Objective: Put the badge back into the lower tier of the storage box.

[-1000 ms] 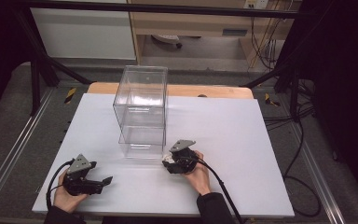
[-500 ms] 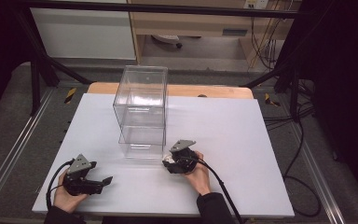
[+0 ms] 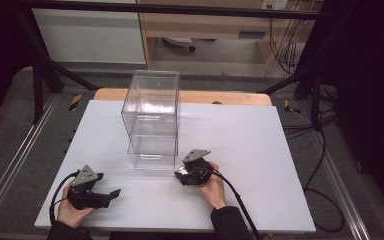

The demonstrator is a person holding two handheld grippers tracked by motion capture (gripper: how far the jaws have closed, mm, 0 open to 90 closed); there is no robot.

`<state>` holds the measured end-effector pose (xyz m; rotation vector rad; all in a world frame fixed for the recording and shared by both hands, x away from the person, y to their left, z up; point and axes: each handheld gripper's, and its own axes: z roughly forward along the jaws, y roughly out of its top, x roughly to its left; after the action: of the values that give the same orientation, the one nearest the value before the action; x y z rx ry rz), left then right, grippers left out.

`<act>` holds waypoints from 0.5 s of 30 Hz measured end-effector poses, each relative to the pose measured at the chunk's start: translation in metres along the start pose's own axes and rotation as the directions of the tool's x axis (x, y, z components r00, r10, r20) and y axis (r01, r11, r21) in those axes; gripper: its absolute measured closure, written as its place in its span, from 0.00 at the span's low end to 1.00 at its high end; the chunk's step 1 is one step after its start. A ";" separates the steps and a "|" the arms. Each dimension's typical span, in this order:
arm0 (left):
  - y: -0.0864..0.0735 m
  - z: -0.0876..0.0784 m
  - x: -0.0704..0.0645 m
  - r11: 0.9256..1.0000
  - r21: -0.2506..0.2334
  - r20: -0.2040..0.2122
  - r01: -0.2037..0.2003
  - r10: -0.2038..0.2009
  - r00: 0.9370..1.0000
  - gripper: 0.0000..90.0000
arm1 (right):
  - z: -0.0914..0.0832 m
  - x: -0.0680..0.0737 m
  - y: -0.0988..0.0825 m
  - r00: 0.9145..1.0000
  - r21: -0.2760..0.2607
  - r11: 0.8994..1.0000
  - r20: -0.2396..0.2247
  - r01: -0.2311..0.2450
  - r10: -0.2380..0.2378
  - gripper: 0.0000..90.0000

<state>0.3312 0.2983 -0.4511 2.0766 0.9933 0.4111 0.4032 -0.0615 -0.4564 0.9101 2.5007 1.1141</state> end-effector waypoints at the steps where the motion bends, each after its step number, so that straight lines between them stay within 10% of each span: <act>1: 0.000 0.000 0.000 1.000 0.000 0.000 0.000 0.000 1.000 0.10 | 0.000 0.000 0.000 1.000 0.001 1.000 -0.001 0.000 0.000 0.53; 15: 0.000 0.000 0.000 1.000 -0.002 0.001 -0.001 0.001 1.000 0.10 | -0.001 0.000 0.000 1.000 0.004 1.000 -0.007 -0.001 0.001 0.53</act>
<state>0.3312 0.2982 -0.4509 2.0753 0.9917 0.4116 0.4032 -0.0620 -0.4555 0.9107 2.5090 1.1154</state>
